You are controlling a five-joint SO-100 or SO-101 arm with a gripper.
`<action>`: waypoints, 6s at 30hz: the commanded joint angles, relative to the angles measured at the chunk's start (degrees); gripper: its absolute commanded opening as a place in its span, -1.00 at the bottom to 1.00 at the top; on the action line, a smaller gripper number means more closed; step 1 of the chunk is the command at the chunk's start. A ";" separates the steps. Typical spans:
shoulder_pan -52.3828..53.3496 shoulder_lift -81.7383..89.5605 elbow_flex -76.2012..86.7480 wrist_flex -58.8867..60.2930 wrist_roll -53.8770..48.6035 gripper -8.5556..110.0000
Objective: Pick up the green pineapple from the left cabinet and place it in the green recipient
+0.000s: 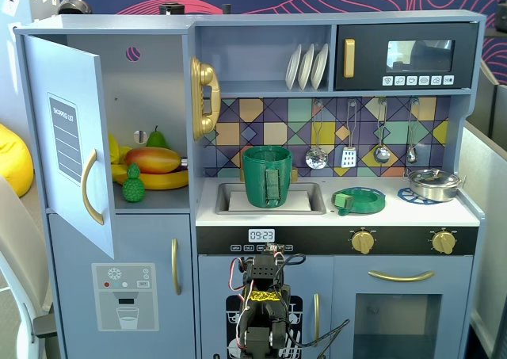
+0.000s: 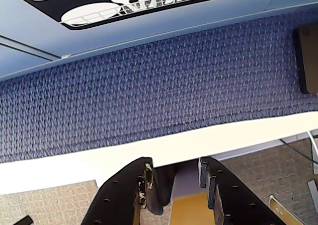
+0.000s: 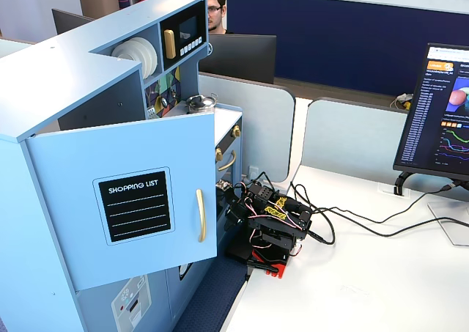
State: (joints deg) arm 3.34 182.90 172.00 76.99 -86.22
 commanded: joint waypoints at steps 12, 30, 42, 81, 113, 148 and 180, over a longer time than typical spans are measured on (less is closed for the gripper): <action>-6.86 -0.88 -0.88 4.13 6.50 -0.84; -46.23 -10.20 -19.25 -51.15 -2.29 -0.72; -42.36 -35.86 -36.56 -69.61 -10.20 -0.25; -45.79 -79.19 -66.97 -92.11 -8.53 -0.17; -45.09 -97.65 -86.75 -90.53 -10.11 -0.23; -41.13 -36.04 -61.26 -49.75 -31.03 -0.86; -4.39 -78.13 -103.01 -48.43 -13.27 -0.86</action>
State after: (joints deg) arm -2.02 109.42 77.70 31.46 -100.90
